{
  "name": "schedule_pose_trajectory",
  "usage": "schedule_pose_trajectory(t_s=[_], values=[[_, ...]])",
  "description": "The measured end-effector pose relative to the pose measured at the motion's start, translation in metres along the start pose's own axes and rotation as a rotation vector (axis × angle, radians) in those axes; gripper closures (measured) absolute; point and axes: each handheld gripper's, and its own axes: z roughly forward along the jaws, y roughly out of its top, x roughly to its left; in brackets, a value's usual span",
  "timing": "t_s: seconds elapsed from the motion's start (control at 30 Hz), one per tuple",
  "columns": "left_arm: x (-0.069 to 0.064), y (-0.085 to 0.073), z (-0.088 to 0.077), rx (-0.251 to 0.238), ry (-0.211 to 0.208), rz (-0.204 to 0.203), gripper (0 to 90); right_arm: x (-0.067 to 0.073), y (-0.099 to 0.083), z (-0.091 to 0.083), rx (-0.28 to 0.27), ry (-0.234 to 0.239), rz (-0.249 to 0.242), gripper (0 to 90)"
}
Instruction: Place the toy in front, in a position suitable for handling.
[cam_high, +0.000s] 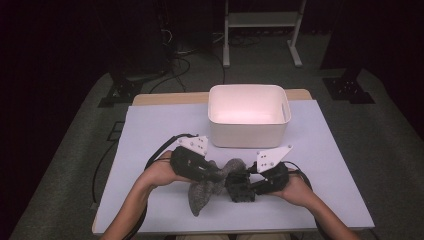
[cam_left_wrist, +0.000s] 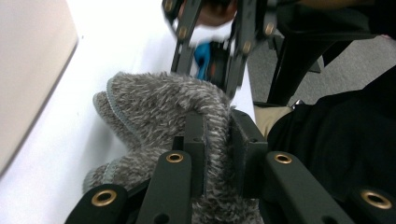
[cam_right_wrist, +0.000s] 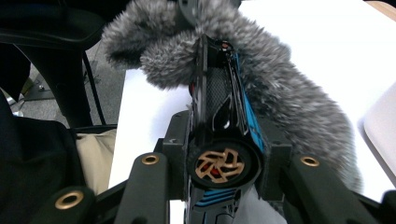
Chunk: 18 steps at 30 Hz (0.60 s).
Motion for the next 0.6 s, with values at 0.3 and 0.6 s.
schedule_pose_trajectory(t_s=[0.3, 0.6], values=[[-0.007, 0.032, 0.006, 0.049, -0.003, 0.055, 78.1, 0.005, 0.005, 0.011, 0.014, -0.013, -0.024, 62.2], [-0.006, 0.041, 0.014, 0.058, -0.018, 0.07, 77.8, 0.007, 0.004, 0.01, 0.012, -0.017, -0.033, 62.2]])
